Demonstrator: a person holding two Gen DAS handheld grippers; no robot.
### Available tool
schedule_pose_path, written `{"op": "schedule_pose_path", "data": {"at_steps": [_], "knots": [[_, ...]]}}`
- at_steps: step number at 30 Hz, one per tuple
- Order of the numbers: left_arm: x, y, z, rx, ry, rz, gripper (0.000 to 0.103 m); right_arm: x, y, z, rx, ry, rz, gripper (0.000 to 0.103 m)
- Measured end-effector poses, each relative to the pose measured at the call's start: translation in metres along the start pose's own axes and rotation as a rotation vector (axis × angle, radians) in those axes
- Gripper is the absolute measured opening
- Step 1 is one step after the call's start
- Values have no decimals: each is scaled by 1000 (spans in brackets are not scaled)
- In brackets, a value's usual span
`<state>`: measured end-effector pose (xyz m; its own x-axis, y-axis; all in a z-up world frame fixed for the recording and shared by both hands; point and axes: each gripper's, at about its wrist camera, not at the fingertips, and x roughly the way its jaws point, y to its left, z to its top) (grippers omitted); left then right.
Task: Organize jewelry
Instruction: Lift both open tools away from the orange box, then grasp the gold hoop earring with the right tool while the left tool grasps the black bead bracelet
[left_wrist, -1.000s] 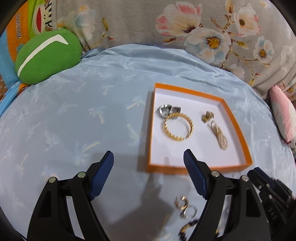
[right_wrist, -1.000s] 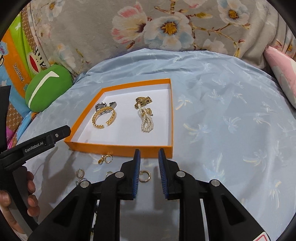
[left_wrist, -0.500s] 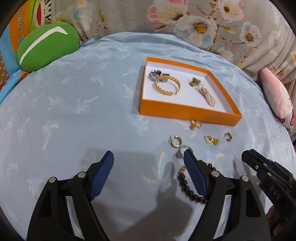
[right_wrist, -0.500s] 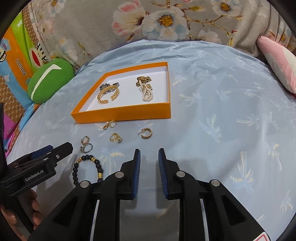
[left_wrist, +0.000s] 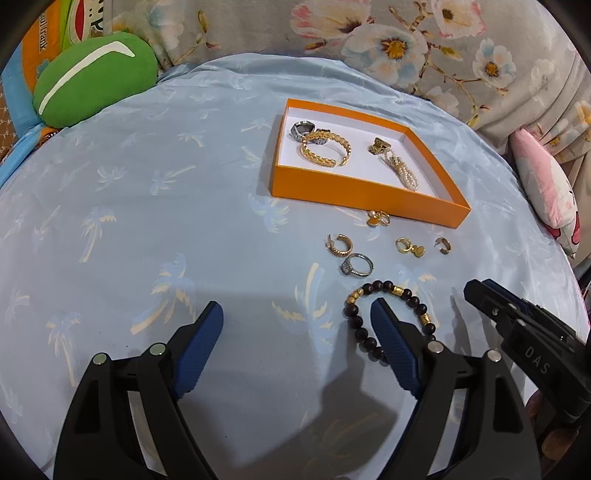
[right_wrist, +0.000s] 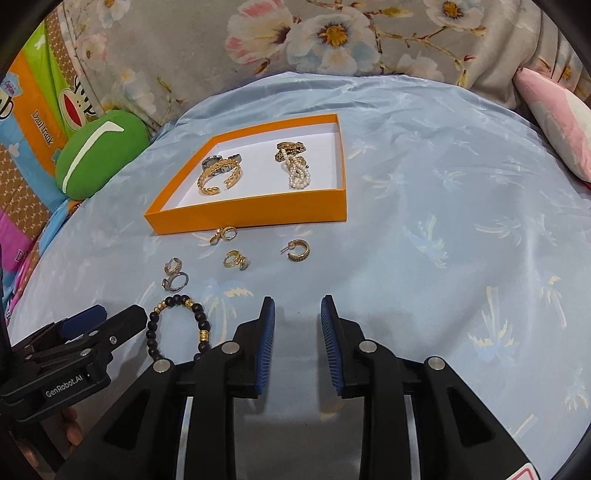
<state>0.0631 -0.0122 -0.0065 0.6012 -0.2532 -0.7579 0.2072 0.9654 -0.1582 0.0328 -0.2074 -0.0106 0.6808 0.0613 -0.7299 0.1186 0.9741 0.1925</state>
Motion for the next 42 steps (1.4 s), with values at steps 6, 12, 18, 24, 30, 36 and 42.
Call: {"op": "schedule_pose_path", "data": {"at_steps": [6,12,18,24,30,36,42], "knots": [[1,-1,0,2,-1,-2,82,12,1,13,10,-4,-5,26],[2,-2,1,2,-5,-7,83,25,3,26,8,2,-22,26],[2,-2,0,2,-6,-6,83,34,4,33,-1,15,-33,26],[2,-3,1,8,-7,-3,83,43,6,38,-12,38,-48,25],[3,-7,0,36,-2,-2,83,41,5,37,-5,33,-55,18],[4,-20,-2,85,7,0,85,18,3,20,-17,4,-77,18],[8,-42,-6,123,30,-34,89,-5,-14,-1,35,2,-65,18]]}}
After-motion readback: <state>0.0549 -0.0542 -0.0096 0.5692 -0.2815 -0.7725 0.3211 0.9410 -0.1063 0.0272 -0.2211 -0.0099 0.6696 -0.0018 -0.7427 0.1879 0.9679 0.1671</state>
